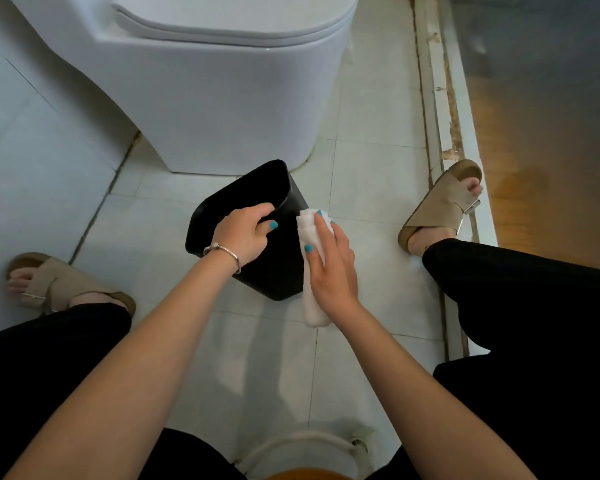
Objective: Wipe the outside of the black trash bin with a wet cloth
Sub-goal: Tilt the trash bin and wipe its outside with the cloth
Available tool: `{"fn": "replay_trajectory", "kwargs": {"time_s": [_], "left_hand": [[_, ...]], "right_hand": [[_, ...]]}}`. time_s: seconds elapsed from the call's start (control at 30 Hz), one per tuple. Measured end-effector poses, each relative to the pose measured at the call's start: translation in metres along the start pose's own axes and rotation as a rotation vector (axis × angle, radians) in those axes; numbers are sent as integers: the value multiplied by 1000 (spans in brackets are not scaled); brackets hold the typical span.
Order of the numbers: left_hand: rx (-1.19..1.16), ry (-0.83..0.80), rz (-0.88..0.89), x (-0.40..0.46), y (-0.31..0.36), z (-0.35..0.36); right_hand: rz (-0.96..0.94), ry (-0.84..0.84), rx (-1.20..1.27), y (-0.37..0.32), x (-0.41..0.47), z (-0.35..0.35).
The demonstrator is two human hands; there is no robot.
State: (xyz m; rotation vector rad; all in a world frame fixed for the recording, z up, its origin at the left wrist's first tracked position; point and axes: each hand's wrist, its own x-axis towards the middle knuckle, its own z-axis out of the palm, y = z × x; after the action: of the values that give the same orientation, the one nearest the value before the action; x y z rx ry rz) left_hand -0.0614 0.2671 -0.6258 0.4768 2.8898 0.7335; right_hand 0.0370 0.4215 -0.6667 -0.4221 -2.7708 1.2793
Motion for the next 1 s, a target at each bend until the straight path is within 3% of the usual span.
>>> {"fn": "replay_trajectory", "kwargs": {"time_s": [0.33, 0.5, 0.73, 0.83, 1.0], "left_hand": [[-194, 32, -34, -45, -22, 5], [-277, -42, -91, -60, -24, -1], [-364, 102, -373, -38, 2, -13], [-255, 29, -410, -30, 6, -14], [-410, -10, -407, -27, 11, -15]], "right_hand": [[-105, -44, -106, -2, -25, 20], [-150, -75, -145, 0, -31, 24], [-108, -169, -136, 12, -49, 35], [-85, -187, -145, 14, -54, 36], [-109, -194, -163, 17, -55, 33]]}}
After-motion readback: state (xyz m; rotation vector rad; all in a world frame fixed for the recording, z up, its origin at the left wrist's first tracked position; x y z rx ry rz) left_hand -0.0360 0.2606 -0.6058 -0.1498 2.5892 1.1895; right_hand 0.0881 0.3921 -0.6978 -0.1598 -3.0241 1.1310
